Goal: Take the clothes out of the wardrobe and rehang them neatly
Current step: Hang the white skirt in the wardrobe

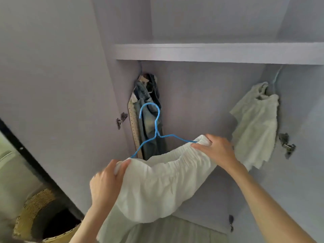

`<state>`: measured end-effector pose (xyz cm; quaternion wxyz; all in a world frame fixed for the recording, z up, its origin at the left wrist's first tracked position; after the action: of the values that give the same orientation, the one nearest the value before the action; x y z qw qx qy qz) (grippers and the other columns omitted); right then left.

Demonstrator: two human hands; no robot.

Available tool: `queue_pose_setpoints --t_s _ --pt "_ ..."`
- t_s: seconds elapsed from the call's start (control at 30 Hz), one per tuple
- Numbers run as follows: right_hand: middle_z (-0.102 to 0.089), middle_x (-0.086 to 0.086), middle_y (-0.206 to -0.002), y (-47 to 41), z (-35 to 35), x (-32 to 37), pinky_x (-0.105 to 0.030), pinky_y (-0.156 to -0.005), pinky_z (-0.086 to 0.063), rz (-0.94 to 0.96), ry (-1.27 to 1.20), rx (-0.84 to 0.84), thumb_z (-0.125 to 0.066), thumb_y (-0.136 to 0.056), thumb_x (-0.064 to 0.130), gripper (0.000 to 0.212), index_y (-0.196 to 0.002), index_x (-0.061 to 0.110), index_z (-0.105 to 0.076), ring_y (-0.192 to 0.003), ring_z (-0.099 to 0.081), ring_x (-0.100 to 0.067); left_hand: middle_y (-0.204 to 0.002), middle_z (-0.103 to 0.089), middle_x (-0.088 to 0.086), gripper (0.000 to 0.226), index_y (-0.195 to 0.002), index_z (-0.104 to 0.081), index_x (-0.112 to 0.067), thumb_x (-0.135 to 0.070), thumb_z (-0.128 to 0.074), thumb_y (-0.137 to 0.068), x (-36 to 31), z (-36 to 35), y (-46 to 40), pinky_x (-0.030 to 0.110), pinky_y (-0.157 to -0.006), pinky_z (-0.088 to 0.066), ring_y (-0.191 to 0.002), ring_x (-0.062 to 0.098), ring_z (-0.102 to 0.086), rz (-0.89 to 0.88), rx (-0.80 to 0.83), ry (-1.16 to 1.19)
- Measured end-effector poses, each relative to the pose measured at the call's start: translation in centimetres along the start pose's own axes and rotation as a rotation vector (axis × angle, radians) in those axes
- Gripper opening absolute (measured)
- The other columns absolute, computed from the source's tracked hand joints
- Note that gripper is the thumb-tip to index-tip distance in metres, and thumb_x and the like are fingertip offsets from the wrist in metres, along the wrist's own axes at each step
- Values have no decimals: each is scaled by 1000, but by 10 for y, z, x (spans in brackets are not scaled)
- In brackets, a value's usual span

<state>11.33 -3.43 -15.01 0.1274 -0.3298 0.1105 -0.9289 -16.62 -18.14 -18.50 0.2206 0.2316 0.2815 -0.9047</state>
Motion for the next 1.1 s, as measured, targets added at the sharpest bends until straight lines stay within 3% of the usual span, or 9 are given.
queue_pose_setpoints --t_s 0.1,0.27,0.47,0.57,0.67,0.8,0.93,1.0,1.1 --pt "-38 2 -50 -1 15 -29 -36 -59 -39 -115 5 -169 -73 -69 53 56 -56 11 -38 -58 -40 -25 -72 -65 10 40 -86 -64 -16 -51 -44 -88 -36 -28 -42 34 -63 -36 -72 36 -56 -100 8 -15" --pt "-60 -4 -64 -11 46 -69 -33 -66 -43 -280 18 -362 -69 -72 54 45 -76 10 -63 -70 -56 -27 -88 -63 13 35 -96 -64 -10 -40 -47 -93 -109 -86 -106 39 -82 -29 -93 33 -51 -288 95 47" --pt "-65 -10 -84 -48 72 -117 -32 -70 -38 -175 178 -196 -51 -91 44 38 -89 7 -56 -87 -59 -30 -97 -63 14 41 -99 -60 -4 -39 -40 -96 -179 -158 -167 42 -88 -30 -97 33 -53 -436 98 -31" --pt "-51 -3 -65 -71 91 -135 -31 -62 -30 -136 82 -59 -52 -93 33 35 -69 9 -45 -72 -52 -25 -97 -63 12 48 -98 -61 -5 -46 -36 -97 -209 -190 -186 43 -87 -33 -95 33 -55 -477 147 -59" --pt "-37 5 -54 -88 99 -152 -30 -58 -28 -162 -15 -110 -57 -90 25 44 -57 17 -29 -57 -37 -14 -101 -64 14 40 -106 -60 -6 -37 -38 -97 -236 -214 -187 42 -89 -37 -97 35 -57 -495 199 -55" --pt "-40 9 -53 -100 95 -175 -31 -61 -33 -266 -92 -217 -57 -90 25 43 -55 25 -32 -58 -40 -14 -107 -63 15 39 -109 -60 -3 -25 -33 -90 -273 -225 -173 43 -87 -43 -96 36 -60 -768 128 42" --pt "-42 5 -54 -118 90 -192 -34 -62 -37 -432 -250 -331 -55 -89 27 40 -57 18 -35 -58 -41 -17 -132 -51 16 35 -119 -55 -2 -10 -39 -89 -327 -198 -161 46 -108 -29 -129 32 -39 -1148 -96 181" --pt "-49 1 -60 -130 90 -196 -34 -65 -39 -493 -269 -396 -53 -90 29 35 -60 15 -41 -65 -48 -23 -141 -41 17 42 -130 -46 -2 -8 -42 -88 -351 -185 -169 51 -112 -20 -136 33 -26 -1205 -192 154" --pt "-58 -5 -76 -151 96 -195 -32 -68 -40 -534 -245 -480 -49 -93 31 28 -75 10 -52 -78 -55 -28 -151 -24 16 54 -142 -31 -6 -13 -44 -90 -371 -181 -195 53 -114 -9 -141 34 -12 -1126 -237 28"
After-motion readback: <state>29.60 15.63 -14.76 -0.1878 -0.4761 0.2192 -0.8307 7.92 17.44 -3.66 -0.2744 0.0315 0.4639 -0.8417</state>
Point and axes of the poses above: each hand's wrist, its own y-axis away from the middle knuckle, its own z-axis out of the back of the hand, x = y × z, the point moved 2 cm from there along -y, towards the middle knuckle
